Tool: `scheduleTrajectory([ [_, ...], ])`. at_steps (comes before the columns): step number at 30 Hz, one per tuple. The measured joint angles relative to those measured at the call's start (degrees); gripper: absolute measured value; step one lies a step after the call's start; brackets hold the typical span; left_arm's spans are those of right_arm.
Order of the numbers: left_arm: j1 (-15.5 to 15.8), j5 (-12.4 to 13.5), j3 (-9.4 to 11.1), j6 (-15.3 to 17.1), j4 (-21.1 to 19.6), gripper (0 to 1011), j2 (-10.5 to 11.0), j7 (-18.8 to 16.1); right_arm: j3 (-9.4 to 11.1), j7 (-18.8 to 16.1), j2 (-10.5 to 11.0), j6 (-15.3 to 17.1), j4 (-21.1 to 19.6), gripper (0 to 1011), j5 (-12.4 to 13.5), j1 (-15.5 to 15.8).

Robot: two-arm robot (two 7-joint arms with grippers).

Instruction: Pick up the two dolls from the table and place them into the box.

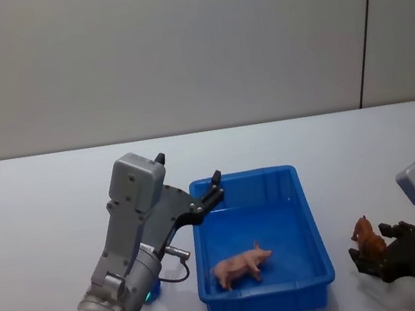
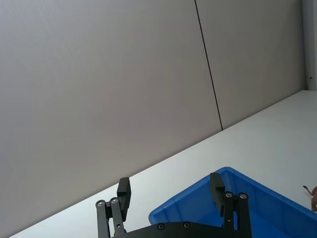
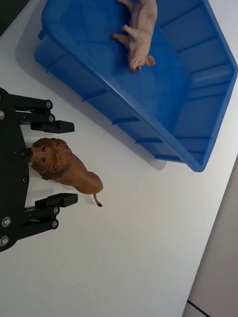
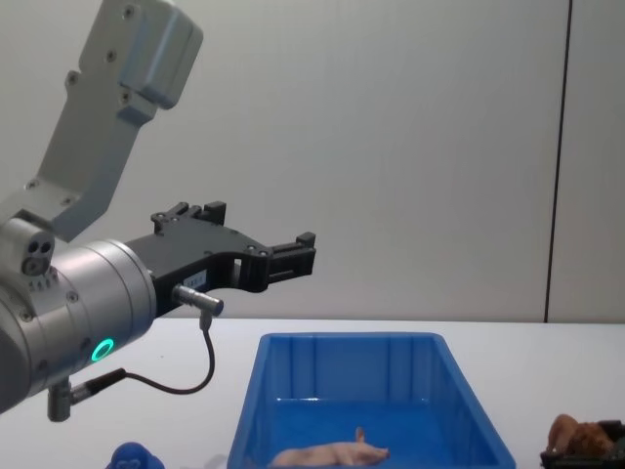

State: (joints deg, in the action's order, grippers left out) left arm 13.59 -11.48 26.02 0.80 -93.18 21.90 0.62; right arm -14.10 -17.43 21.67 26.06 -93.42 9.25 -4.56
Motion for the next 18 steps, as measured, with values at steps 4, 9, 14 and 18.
scheduleTrajectory([
  [4,0.0,0.0,0.0,0.0,0.0,1001,0.0,0.0,0.0,0.4,0.0,0.2,0.1,646,0.0,0.0],
  [9,0.0,0.0,0.0,0.0,0.0,1001,0.0,0.0,0.1,1.0,0.0,-0.3,0.1,491,0.0,0.1],
  [14,0.0,0.0,0.0,0.0,0.0,1001,0.0,0.0,0.3,1.8,0.1,-2.1,-0.4,434,0.2,0.5],
  [18,0.0,0.0,0.0,0.0,0.0,1001,0.0,0.0,0.6,2.6,0.2,-4.1,-1.0,434,0.7,0.8],
])
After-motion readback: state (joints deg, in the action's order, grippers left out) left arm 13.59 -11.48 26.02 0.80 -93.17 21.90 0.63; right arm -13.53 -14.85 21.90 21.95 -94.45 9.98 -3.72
